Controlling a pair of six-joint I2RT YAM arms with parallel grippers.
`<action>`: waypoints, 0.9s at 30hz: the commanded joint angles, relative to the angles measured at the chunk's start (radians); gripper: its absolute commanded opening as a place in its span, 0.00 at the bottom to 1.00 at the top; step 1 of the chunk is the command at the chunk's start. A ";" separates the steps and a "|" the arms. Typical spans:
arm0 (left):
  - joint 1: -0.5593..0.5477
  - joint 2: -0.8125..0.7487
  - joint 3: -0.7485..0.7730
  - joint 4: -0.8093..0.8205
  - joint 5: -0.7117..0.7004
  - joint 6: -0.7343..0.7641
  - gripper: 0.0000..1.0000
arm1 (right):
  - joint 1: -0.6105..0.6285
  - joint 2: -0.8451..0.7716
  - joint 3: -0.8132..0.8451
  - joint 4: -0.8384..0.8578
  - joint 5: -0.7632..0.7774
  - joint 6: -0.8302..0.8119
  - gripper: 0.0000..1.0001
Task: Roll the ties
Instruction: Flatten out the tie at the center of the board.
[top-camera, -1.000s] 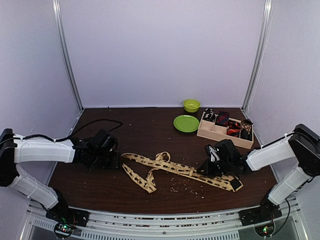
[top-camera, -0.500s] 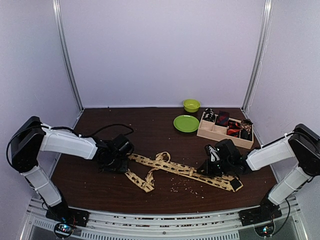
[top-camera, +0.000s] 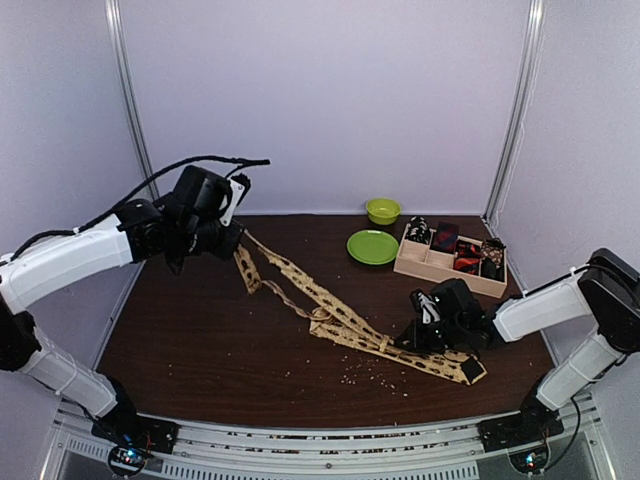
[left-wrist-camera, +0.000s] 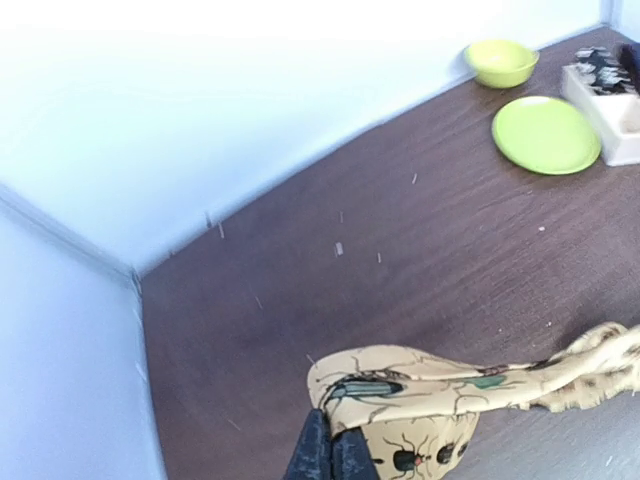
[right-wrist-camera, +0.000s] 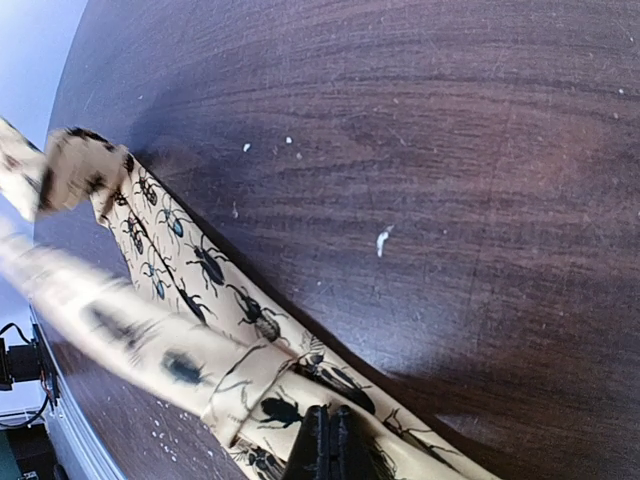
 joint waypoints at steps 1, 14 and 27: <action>0.001 -0.098 0.111 -0.053 0.167 0.499 0.00 | -0.006 0.024 -0.057 -0.229 0.042 -0.016 0.00; -0.009 -0.076 0.317 -0.393 0.352 0.988 0.00 | -0.007 0.002 -0.051 -0.250 0.046 -0.014 0.00; -0.062 -0.020 0.432 -0.462 0.125 1.116 0.00 | -0.006 -0.002 -0.032 -0.281 0.052 -0.018 0.00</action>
